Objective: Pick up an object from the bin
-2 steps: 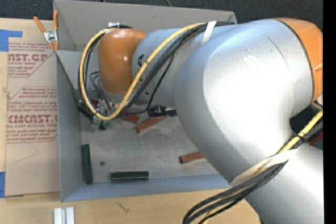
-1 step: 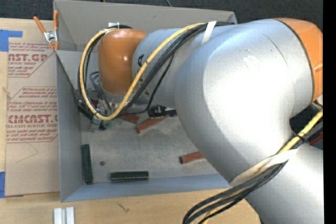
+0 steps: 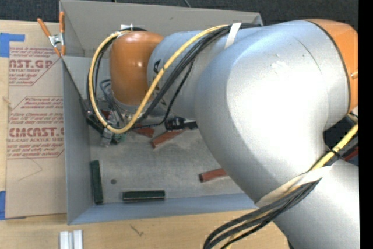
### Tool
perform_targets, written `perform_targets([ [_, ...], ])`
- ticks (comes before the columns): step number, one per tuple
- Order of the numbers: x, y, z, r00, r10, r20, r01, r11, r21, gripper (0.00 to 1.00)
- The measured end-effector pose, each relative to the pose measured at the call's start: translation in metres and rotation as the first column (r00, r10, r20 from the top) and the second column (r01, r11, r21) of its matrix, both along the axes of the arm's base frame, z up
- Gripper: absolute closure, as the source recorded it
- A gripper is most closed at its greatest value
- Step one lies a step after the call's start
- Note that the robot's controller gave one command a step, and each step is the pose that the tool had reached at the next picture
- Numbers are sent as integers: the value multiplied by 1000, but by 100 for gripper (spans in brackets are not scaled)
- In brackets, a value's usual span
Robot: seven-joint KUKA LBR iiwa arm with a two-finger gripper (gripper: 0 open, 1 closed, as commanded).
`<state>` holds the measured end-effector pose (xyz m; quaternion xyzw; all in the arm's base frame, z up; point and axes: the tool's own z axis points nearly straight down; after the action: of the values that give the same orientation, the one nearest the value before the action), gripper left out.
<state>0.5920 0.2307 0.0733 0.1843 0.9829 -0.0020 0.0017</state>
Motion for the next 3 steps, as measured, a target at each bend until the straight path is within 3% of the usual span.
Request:
perform_targets([
  [1, -2, 0, 15, 1000, 0, -9, 0, 1000, -1, 100],
  [3, -1, 2, 61, 1000, 3, -5, -3, 1000, 4, 100],
])
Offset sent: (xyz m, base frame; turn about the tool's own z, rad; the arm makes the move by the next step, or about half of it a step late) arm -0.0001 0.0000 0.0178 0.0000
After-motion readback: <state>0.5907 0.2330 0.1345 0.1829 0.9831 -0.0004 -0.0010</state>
